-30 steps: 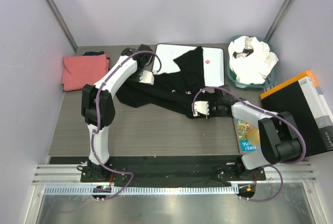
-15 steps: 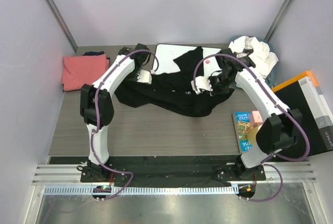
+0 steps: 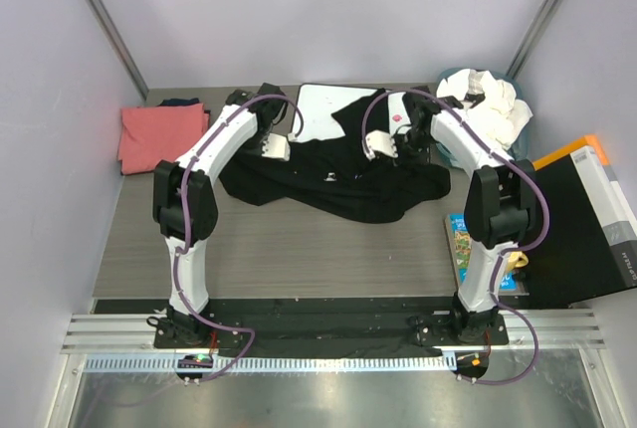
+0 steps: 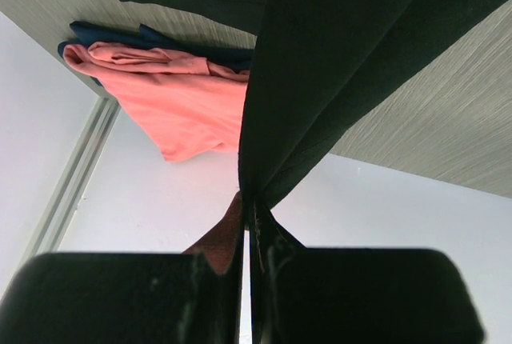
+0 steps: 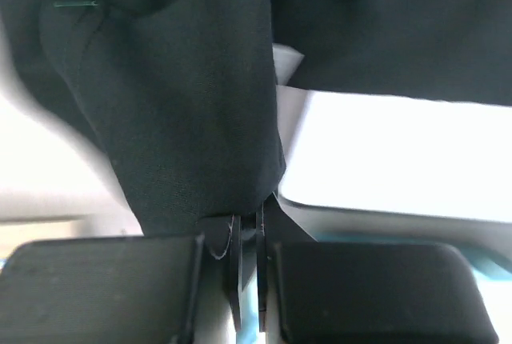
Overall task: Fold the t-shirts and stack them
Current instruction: Flatten out the tshirt
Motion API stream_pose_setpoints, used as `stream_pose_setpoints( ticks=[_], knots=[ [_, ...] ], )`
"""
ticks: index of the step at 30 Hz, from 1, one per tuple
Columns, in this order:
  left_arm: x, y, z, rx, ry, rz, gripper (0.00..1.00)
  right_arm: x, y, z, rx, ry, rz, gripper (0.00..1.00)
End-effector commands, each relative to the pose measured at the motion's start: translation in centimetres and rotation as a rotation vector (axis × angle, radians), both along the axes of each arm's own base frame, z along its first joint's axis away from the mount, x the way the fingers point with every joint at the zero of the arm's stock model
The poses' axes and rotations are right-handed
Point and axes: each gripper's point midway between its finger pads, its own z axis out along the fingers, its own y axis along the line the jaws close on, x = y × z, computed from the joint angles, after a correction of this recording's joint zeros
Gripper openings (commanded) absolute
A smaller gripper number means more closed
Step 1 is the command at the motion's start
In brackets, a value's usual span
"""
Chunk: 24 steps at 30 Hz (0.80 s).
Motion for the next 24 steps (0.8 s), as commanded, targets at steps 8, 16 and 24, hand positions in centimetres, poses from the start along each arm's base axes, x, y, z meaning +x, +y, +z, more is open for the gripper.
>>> stream_pose_setpoints(
  ticks=[8, 16, 24],
  knots=[
    [-0.5, 0.5, 1.1, -0.004, 0.0, 0.021, 0.0, 12.0, -0.9, 8.6, 0.087, -0.707, -0.262, 0.55],
    [-0.1, 0.2, 0.6, -0.001, 0.005, 0.026, 0.0, 11.6, -3.4, 8.6, 0.062, -0.771, -0.407, 0.56],
    [0.0, 0.3, 0.9, 0.01, 0.01, 0.023, 0.0, 3.4, -4.1, 1.2, 0.064, -0.346, -0.349, 0.5]
  ],
)
